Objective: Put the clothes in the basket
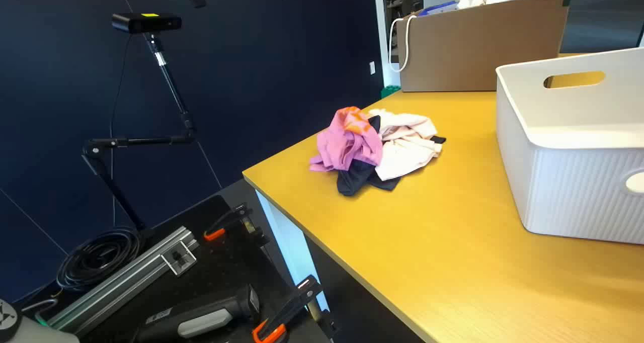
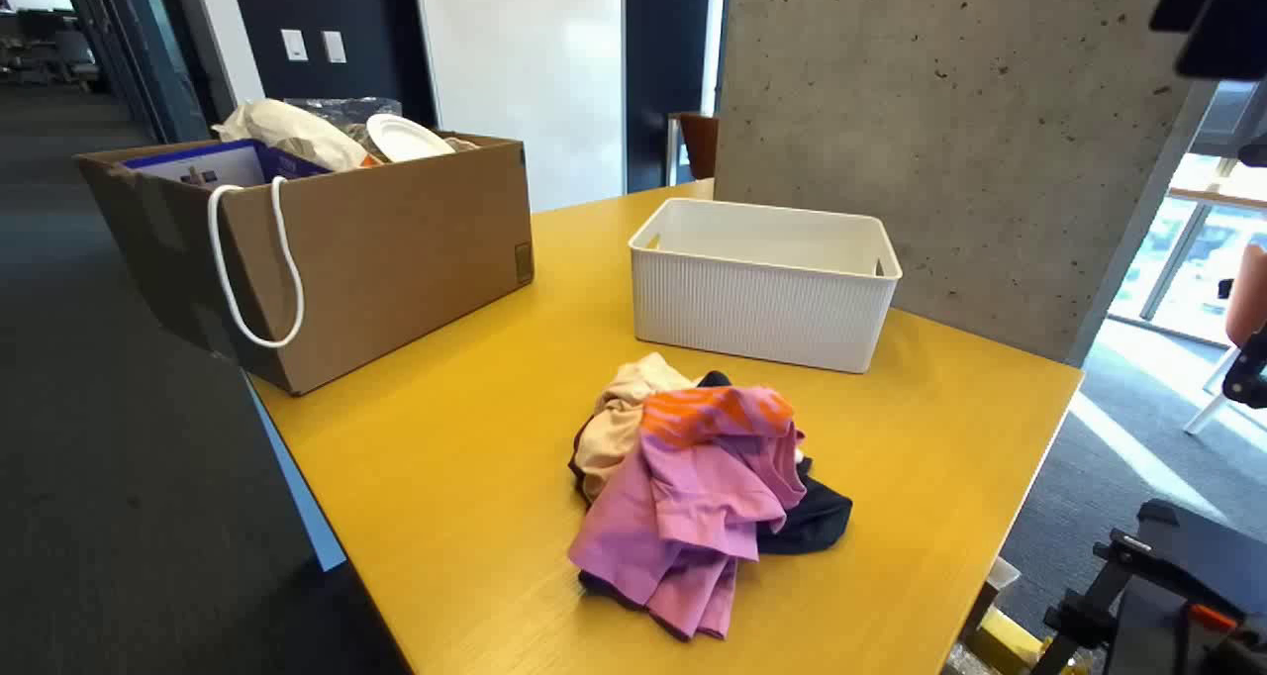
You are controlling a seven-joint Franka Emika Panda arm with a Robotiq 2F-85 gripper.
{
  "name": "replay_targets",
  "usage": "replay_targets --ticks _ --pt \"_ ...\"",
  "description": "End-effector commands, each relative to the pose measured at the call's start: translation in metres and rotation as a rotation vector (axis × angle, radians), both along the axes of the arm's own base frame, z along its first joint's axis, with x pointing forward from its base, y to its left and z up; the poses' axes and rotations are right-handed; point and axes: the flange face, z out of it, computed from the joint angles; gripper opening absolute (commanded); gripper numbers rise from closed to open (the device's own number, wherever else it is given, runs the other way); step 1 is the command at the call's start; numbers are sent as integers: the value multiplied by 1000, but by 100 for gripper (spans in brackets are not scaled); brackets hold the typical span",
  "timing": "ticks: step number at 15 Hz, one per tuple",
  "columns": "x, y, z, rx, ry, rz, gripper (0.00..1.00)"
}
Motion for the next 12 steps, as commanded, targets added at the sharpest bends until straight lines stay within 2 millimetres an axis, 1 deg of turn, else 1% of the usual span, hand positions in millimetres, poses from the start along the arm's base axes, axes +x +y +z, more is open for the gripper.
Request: replay_targets --ticks 1,10,11,12 --pt "0 0 1 0 -1 0 100" --pt "0 0 2 1 -2 0 100" --pt "16 -1 -11 -14 -21 -5 100" --pt "39 -4 -27 0 -46 -24 100"
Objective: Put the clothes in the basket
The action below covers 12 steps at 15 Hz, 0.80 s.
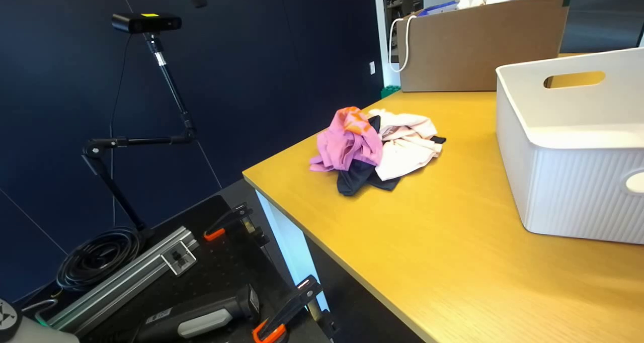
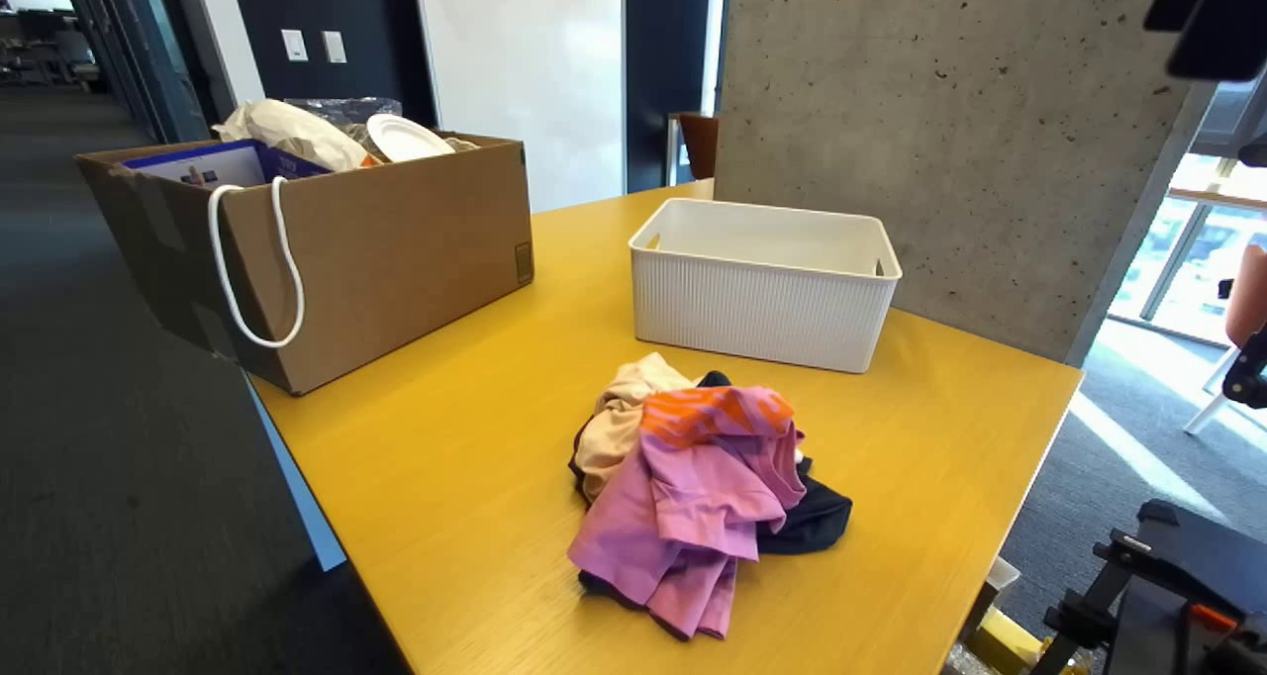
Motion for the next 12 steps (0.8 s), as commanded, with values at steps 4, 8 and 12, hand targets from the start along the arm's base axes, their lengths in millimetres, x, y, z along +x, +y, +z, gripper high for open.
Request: replay_targets --ticks 4,8,12 --pt "105 -3 -84 7 -95 -29 100" --pt "146 2 -184 -42 82 -17 100" --pt "176 20 -275 -68 196 59 100"
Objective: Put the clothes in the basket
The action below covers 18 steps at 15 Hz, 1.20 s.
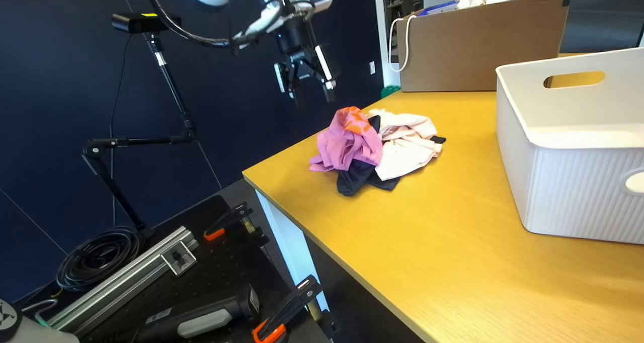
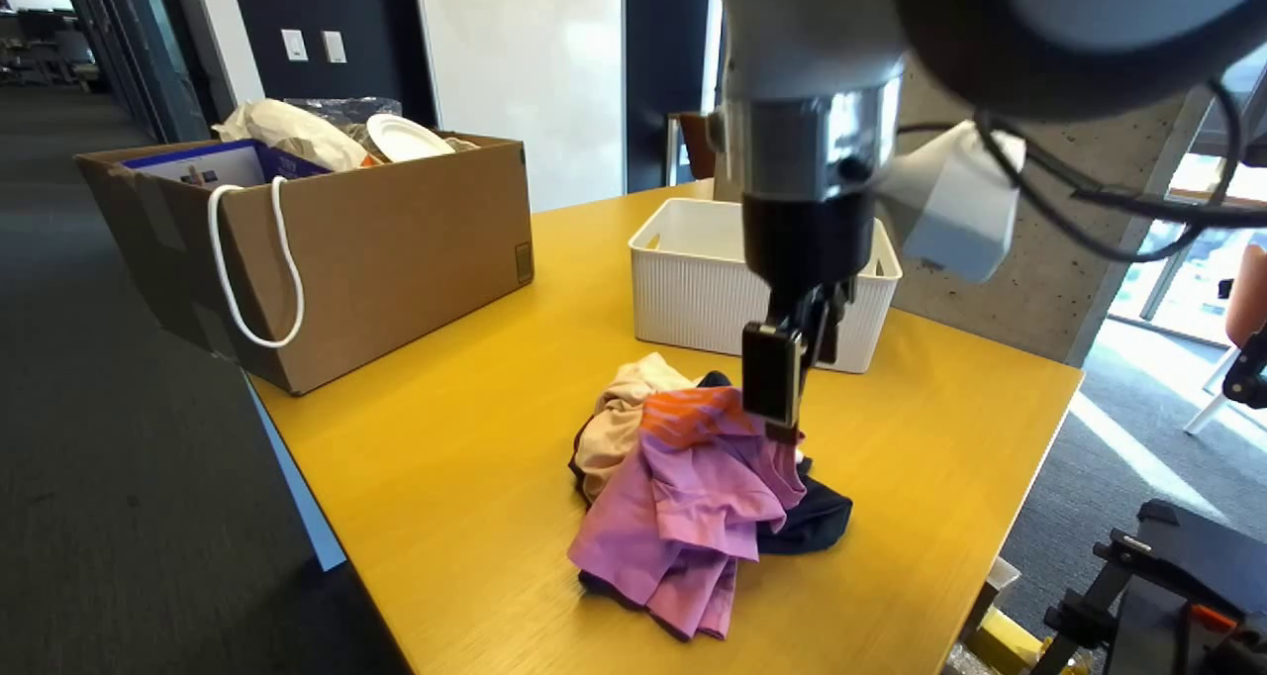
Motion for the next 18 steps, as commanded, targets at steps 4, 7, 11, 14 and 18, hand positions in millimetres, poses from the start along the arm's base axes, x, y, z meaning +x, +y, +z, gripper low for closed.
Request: replay_targets --ticks 4,7,11,14,18 --pt "42 50 -97 -49 70 103 100" --pt "57 57 -110 -83 36 115 100" --pt "80 43 -123 -118 0 99 72" --pt "88 39 -128 -125 -4 85 49" --pt "84 46 -122 -124 3 52 19"
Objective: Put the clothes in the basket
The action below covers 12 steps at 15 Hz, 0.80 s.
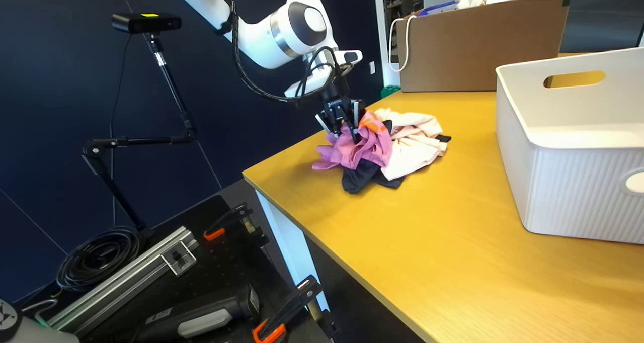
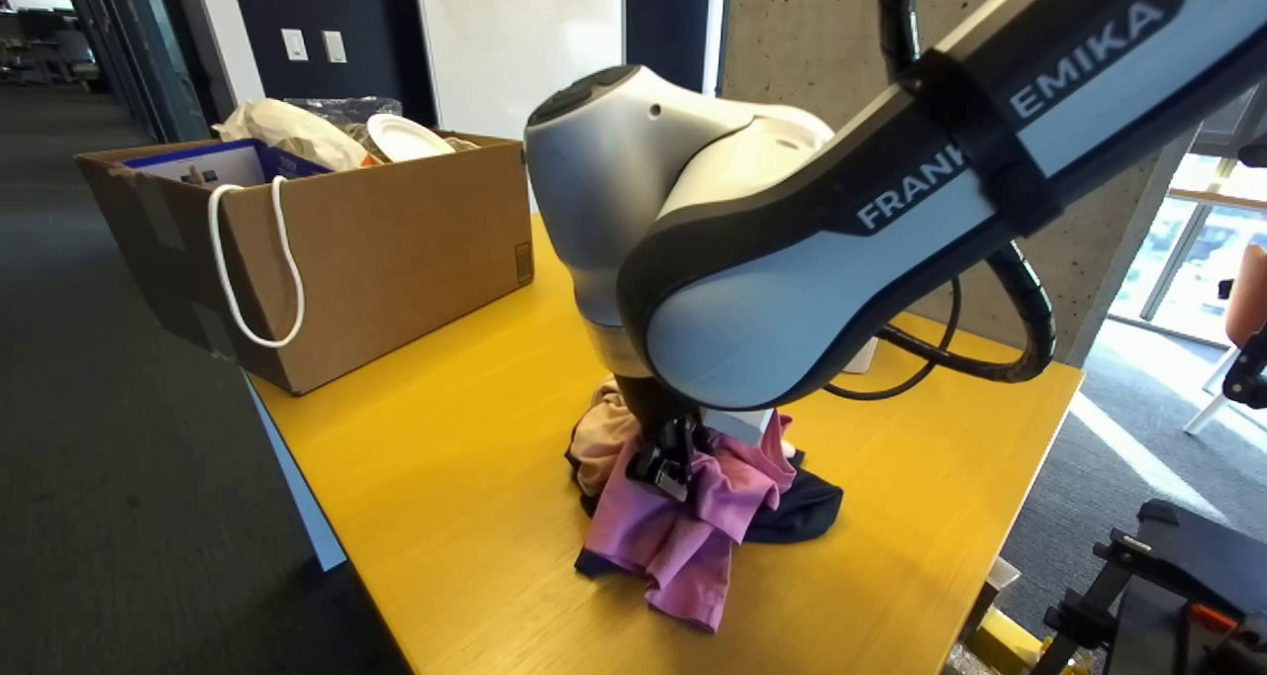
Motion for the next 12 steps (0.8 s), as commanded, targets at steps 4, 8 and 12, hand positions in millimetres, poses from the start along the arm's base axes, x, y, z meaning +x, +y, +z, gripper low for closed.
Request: replay_targets --ticks 4,8,12 --pt "-18 26 28 -7 41 -86 0" --pt "-31 35 97 30 -60 -147 3" --pt "-37 16 188 77 -211 -251 3"
